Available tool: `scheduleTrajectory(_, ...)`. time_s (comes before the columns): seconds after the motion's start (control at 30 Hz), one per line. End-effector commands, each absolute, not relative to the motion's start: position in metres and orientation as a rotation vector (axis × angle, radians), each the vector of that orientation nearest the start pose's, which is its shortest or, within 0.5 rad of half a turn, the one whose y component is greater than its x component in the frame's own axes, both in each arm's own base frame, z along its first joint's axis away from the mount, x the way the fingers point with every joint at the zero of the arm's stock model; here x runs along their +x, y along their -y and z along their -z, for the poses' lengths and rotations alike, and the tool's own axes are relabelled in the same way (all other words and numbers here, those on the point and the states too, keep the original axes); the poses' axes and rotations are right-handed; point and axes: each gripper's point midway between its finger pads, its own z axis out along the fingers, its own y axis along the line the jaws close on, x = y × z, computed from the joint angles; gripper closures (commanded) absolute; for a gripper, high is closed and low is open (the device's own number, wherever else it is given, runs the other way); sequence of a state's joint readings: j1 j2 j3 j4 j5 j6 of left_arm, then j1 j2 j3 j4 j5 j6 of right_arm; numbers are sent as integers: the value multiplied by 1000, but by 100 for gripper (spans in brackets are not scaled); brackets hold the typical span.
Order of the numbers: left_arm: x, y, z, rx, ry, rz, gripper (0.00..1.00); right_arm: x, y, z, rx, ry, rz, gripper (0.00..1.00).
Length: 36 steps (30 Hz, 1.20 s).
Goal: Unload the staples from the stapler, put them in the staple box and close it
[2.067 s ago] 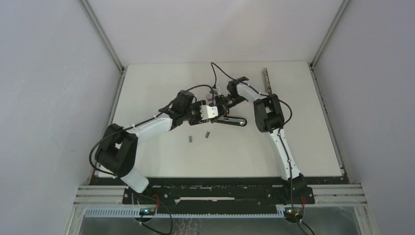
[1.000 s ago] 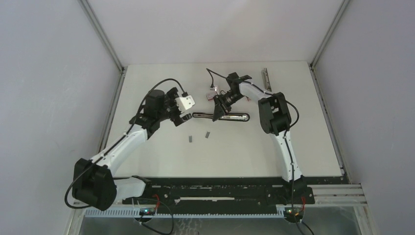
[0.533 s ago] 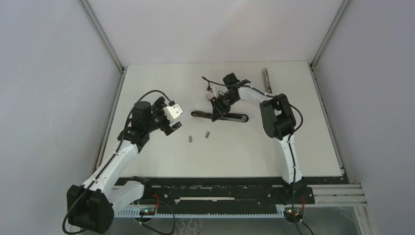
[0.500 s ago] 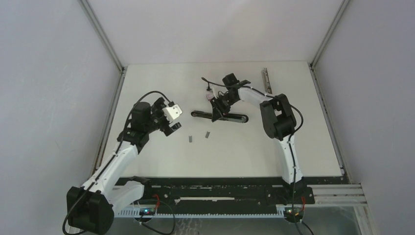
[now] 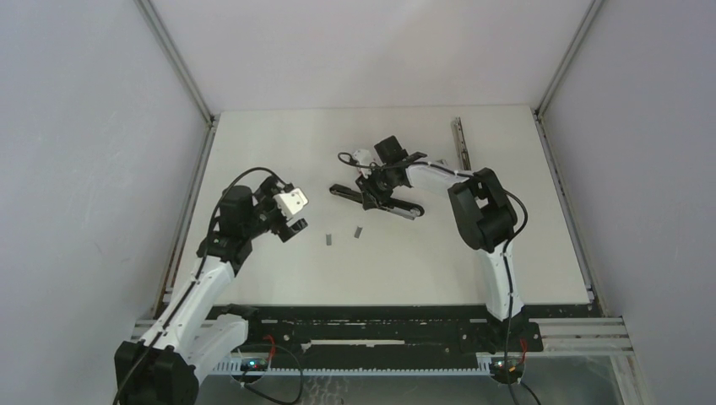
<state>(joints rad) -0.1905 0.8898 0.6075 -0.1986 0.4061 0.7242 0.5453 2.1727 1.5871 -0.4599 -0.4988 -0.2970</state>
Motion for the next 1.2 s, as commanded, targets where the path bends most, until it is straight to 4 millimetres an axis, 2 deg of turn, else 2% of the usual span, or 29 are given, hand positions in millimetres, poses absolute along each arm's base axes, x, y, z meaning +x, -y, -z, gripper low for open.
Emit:
scheduleTrajectory(0.0, 296, 104, -171, 1077, -1644, 96, 0, 409, -317, -60, -1167, -2154, -570, 100)
scheduleTrajectory(0.43, 295, 101, -171, 1054, -1630, 95, 0, 424, -310, -41, -1185, -2082, -211, 100)
scheduleTrajectory(0.6, 295, 99, -173, 1039, -1614, 91, 0, 426, -309, -31, -1185, -2082, -136, 100)
scheduleTrajectory(0.93, 291, 97, -191, 1017, -1544, 68, 0, 429, -309, -24, -1195, -2035, 69, 100)
scheduleTrajectory(1.17, 291, 97, -195, 1010, -1538, 68, 0, 429, -304, -5, -1215, -2036, 226, 100)
